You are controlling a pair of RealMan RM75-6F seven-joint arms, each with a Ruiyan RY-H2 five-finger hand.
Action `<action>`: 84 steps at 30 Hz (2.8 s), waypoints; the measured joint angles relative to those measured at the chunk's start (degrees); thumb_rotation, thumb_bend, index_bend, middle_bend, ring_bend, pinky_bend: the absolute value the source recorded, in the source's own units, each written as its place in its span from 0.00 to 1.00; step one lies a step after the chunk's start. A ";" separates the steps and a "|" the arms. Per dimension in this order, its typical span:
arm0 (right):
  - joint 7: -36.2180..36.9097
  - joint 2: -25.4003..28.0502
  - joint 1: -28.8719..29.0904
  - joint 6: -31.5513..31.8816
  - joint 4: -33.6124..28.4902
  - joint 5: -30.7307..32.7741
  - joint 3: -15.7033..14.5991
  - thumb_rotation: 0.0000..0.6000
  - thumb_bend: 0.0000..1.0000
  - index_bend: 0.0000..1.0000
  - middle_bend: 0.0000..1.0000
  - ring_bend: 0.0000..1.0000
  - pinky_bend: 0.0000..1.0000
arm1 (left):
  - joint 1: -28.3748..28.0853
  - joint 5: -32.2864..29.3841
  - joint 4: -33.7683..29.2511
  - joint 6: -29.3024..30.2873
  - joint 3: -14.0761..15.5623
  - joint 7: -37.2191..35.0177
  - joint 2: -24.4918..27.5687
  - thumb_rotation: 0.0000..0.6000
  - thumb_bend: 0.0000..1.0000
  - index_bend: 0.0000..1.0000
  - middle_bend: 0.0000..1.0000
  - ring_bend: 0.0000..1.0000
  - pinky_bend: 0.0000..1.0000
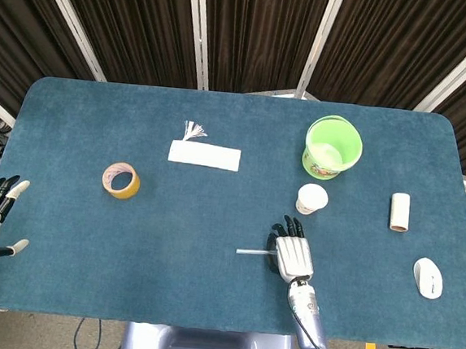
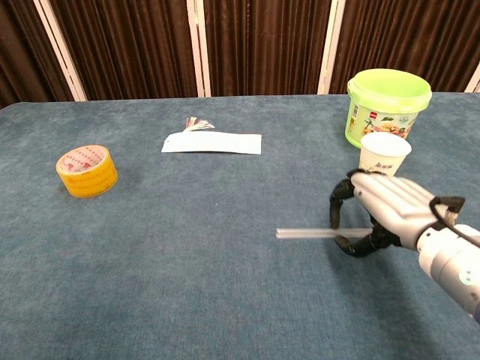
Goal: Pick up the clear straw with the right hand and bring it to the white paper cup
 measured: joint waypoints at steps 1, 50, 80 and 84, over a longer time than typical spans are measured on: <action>0.40 0.47 -0.09 0.34 -1.37 -0.53 0.09 1.00 0.40 0.59 0.25 0.00 0.00 | 0.00 0.01 -0.02 0.01 0.01 0.01 0.00 1.00 0.13 0.00 0.00 0.00 0.00; 56.78 6.92 5.68 -9.31 0.09 24.66 33.08 1.00 0.39 0.62 0.28 0.00 0.00 | -0.23 -0.72 -0.52 -0.38 -0.34 0.70 -0.08 1.00 0.14 0.00 0.00 0.00 0.00; 64.83 4.12 3.96 -12.43 8.20 20.90 29.68 1.00 0.34 0.62 0.28 0.00 0.00 | -0.24 -0.84 -0.67 -0.43 -0.32 0.92 -0.03 1.00 0.14 0.00 0.00 0.00 0.00; 65.27 4.09 3.70 -12.52 8.13 20.43 29.41 1.00 0.31 0.55 0.28 0.00 0.00 | -0.25 -0.85 -0.68 -0.44 -0.33 0.93 -0.03 1.00 0.14 0.00 0.00 0.00 0.00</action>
